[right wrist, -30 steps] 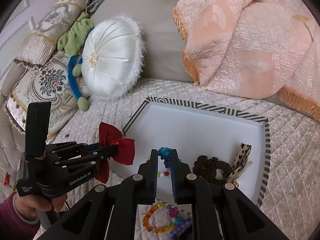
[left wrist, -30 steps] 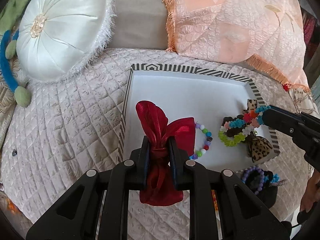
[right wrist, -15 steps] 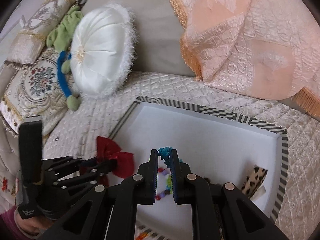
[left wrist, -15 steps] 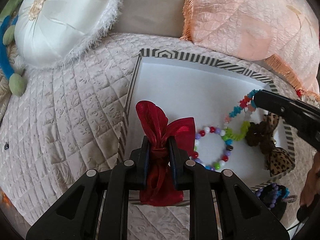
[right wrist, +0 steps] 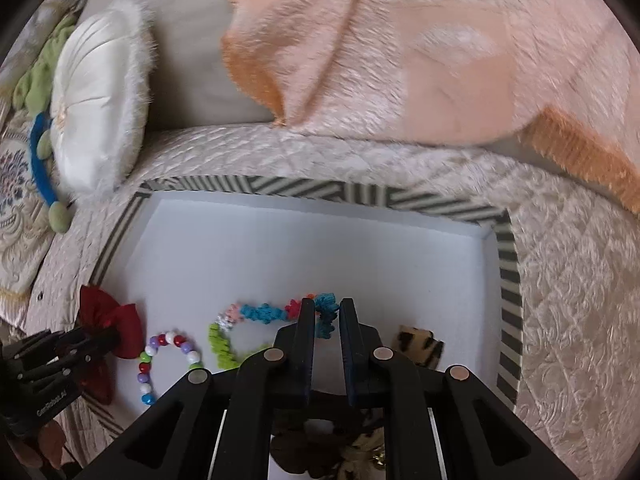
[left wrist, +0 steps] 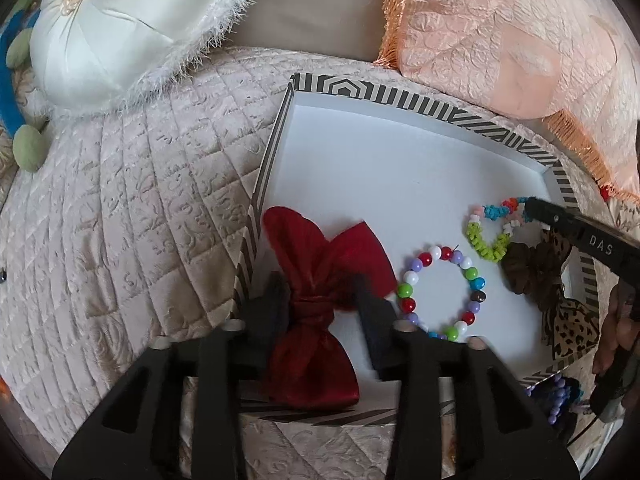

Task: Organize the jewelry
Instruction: 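Lower the red bow into the tray with the left gripper while the right gripper drops the bracelet there, then open both grippers and move toward the black pouch and bracelets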

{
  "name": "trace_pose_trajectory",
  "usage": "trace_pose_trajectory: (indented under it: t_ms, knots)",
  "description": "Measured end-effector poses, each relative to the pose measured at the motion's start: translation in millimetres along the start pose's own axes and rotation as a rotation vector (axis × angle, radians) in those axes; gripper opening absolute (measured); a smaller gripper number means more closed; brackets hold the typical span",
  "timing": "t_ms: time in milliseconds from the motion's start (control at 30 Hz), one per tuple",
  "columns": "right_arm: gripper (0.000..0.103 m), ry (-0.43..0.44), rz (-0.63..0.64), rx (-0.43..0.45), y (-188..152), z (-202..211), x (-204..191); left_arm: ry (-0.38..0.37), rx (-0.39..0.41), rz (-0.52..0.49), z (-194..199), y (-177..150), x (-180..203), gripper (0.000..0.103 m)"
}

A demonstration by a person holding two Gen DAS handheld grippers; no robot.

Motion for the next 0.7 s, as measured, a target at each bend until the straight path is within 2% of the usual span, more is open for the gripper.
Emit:
trace_pose_trajectory:
  t_ms: [67,133,400,700]
  knots:
    - [0.028,-0.007,-0.02,-0.011,-2,-1,5,-0.02,-0.006,0.004,-1,0,1,0.05]
    - [0.038,-0.004,-0.021,-0.003,-5,2,7,-0.02,-0.006,0.001,2,-2,3,0.054]
    - [0.038,0.057,-0.011,0.035,-21,41,-6,-0.031,0.045,-0.01,34,-13,9,0.055]
    - [0.041,0.107,0.033,0.129,-63,118,-34,-0.053,0.116,-0.02,85,-42,10,0.055]
Point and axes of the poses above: each gripper's, at about its wrist camera, not at the fingertips, and z roughly against the way its jaws point, x to its right, y to its top, the point moved 1 cm from there along -z, roughly the way its jaws point, and after that the axes turned 8 degrees about y, right-handed, at the moved point
